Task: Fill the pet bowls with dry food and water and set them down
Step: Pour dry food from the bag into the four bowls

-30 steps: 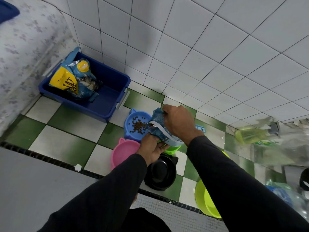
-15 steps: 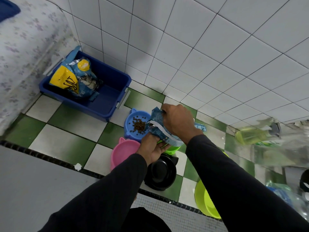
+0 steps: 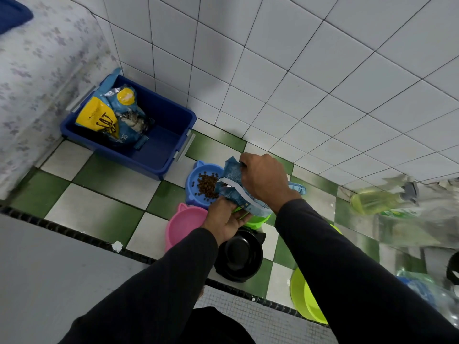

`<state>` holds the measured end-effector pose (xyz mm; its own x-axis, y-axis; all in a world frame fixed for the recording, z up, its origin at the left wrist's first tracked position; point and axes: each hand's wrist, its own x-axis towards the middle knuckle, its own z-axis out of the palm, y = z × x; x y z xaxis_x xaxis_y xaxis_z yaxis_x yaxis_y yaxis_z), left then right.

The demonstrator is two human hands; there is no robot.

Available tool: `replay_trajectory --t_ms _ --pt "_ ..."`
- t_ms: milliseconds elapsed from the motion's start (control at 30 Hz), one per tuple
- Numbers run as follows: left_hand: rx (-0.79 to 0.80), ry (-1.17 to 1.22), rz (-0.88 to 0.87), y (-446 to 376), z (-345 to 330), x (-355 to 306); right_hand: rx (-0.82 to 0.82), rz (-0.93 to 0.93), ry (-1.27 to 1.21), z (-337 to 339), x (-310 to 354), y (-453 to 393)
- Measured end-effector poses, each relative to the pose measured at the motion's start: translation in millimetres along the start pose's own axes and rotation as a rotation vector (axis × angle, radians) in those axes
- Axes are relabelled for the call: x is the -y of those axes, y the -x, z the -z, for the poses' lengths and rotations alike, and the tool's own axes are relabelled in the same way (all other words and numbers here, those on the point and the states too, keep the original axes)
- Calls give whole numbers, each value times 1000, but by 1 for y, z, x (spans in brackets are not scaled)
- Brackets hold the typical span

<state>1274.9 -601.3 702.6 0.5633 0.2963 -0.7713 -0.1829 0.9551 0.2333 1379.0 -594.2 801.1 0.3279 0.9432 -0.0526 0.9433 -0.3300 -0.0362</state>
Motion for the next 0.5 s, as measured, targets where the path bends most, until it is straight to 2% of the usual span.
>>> replay_trajectory --t_ms 267,500 --pt "26 -29 -9 3 0 -2 -1 -13 -21 -2 -1 1" --pt "43 -69 -36 6 -2 -1 -16 -102 -81 -3 -9 8"
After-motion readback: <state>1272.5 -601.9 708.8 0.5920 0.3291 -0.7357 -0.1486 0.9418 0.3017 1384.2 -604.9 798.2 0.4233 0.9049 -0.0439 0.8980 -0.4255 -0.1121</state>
